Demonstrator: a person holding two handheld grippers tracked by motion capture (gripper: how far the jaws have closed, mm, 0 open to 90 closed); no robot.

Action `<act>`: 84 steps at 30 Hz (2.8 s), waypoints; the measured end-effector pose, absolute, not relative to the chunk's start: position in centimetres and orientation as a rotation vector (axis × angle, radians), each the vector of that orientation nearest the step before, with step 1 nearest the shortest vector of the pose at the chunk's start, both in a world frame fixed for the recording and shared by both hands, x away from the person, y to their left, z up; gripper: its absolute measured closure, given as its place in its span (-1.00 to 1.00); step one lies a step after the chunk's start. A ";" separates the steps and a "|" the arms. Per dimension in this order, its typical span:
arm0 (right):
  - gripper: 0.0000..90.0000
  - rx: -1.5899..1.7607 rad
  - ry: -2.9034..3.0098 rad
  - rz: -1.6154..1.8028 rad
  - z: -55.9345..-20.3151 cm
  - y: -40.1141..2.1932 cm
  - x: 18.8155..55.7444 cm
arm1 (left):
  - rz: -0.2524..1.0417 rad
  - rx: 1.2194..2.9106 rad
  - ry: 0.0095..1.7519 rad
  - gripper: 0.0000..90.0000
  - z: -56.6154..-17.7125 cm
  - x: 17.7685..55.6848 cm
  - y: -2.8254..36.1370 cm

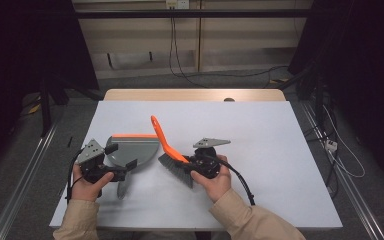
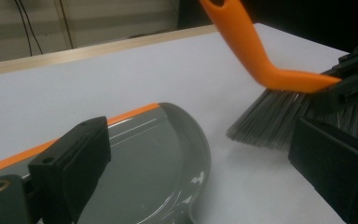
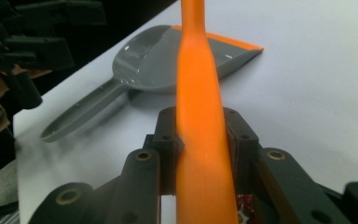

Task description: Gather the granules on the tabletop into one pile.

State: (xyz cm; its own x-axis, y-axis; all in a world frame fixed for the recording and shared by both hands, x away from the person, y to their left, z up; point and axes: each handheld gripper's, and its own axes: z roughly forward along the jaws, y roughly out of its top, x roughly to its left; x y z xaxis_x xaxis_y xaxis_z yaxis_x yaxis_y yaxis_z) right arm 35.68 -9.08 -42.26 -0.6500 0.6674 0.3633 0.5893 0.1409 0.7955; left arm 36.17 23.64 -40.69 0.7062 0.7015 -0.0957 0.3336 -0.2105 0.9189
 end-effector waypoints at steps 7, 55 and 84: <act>0.58 1.329 2.307 1.481 -43.3 -9.0 35.6 | 0.419 1.810 0.819 -0.88 -40.7 36.2 23.7; 0.58 1.553 2.141 1.595 -42.0 -15.4 35.9 | 0.423 1.814 0.809 -0.87 -40.6 36.2 23.4; 0.58 0.651 2.474 1.259 -42.9 -15.4 41.2 | 0.416 1.816 0.823 -0.87 -40.8 36.3 23.6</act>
